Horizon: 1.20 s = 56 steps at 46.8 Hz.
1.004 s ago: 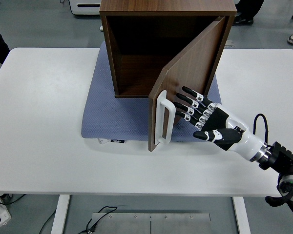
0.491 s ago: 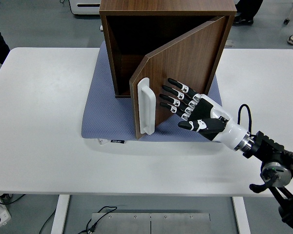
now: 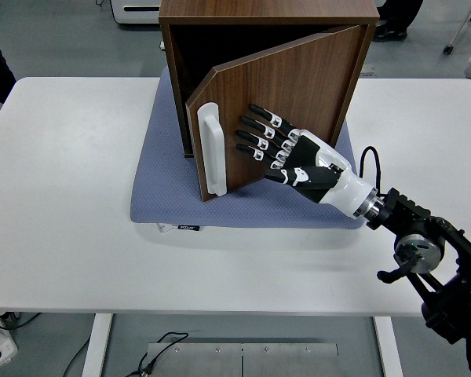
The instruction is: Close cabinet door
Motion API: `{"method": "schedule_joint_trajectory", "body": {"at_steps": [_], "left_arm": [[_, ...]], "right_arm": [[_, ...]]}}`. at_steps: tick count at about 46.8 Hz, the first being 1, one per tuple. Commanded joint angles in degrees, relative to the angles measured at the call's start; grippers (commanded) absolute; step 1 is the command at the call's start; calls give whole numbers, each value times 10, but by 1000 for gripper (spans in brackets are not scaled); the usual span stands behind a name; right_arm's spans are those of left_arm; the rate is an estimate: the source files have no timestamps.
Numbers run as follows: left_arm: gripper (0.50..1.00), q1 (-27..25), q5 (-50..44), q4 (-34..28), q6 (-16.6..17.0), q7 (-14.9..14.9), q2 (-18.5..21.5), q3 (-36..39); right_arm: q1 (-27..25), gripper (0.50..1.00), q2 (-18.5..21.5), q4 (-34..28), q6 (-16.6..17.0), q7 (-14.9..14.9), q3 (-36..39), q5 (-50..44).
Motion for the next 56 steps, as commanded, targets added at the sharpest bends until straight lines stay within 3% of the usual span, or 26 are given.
{"method": "schedule_joint_trajectory", "body": {"at_steps": [1, 23, 56], "left_arm": [[1000, 0, 1, 0, 0, 0, 0, 0], [1000, 0, 0, 0, 0, 0, 0, 0], [1000, 0, 1, 0, 0, -1, 0, 0]], "right_arm": [[17, 1000, 15, -18, 0, 1, 0, 2], [89, 1000, 63, -113, 0, 1, 0, 14], [145, 1000, 63, -208, -39, 2, 8, 18]]}}
